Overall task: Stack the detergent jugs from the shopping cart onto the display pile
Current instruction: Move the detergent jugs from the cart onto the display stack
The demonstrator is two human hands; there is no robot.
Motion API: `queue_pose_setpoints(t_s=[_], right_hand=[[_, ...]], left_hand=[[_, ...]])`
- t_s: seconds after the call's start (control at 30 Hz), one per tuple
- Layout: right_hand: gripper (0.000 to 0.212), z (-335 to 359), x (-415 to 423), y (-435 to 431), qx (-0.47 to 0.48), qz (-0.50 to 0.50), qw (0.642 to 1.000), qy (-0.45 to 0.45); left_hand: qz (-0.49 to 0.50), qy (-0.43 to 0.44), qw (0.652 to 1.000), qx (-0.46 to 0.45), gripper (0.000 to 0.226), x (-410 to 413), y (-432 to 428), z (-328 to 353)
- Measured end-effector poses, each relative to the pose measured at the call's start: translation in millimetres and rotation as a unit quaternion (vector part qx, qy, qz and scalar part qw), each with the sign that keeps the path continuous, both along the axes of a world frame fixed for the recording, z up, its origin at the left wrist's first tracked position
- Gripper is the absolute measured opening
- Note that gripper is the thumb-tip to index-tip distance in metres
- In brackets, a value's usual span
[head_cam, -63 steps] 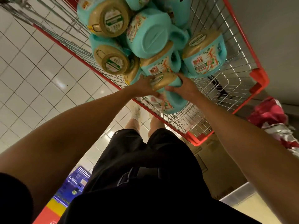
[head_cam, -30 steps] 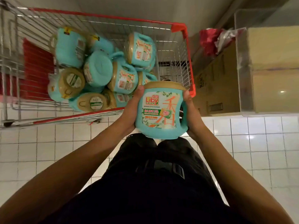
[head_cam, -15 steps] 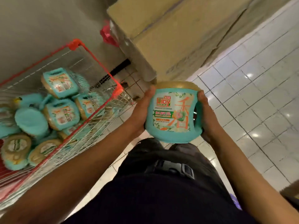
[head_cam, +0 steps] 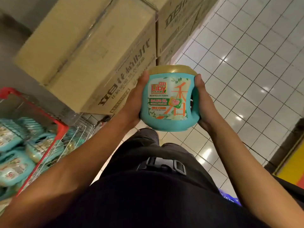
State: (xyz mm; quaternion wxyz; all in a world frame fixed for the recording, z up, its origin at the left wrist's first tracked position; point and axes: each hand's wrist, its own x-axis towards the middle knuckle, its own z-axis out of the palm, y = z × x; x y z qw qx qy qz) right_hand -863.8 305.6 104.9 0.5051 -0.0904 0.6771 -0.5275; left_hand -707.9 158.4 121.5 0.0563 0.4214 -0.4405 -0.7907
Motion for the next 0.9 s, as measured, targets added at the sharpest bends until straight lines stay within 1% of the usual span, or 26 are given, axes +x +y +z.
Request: queue_pose_setpoints(t_s=[0.17,0.37,0.47,0.53,0.6,0.67,0.73,0.77,0.83,0.87,0.9], right_hand=[[0.073,6,-85,-46,-0.017,-0.010,1.000,-0.001],[0.074,14,-186,-121,-0.019,-0.016,1.000,0.005],[0.072,21,-227,-158,-0.022,-0.005,1.000,0.010],[0.073,26,-252,-182,-0.028,0.017,0.999,0.028],[0.085,28,-280,-210,-0.029,0.061,0.996,0.062],[0.092,25,-303,-237,-0.031,0.109,0.990,0.079],[0.096,19,-325,-263,-0.042,0.152,0.985,0.071],[0.098,16,-335,-275,-0.048,0.166,0.983,0.062],[0.100,9,-353,-297,-0.063,0.183,0.980,0.055],[0.098,6,-362,-309,-0.072,0.195,0.976,0.058],[0.094,5,-370,-320,-0.082,0.210,0.972,0.060]], left_hand=[[-0.029,0.022,0.999,-0.003,0.079,-87,-54,-4],[-0.029,0.038,0.999,-0.003,0.075,-186,-127,0],[-0.021,0.029,0.999,-0.013,0.079,-225,-163,5],[-0.021,0.041,0.999,-0.010,0.080,-245,-183,6],[0.006,0.043,0.999,-0.020,0.080,-263,-203,4],[0.047,0.037,0.997,-0.048,0.076,-277,-218,1],[0.102,0.021,0.991,-0.083,0.075,-292,-231,0],[0.127,0.014,0.987,-0.099,0.080,-299,-236,1],[0.173,0.006,0.978,-0.119,0.090,-309,-245,0],[0.200,0.004,0.972,-0.122,0.088,-313,-248,-1],[0.225,0.002,0.966,-0.128,0.079,-317,-251,-1]])
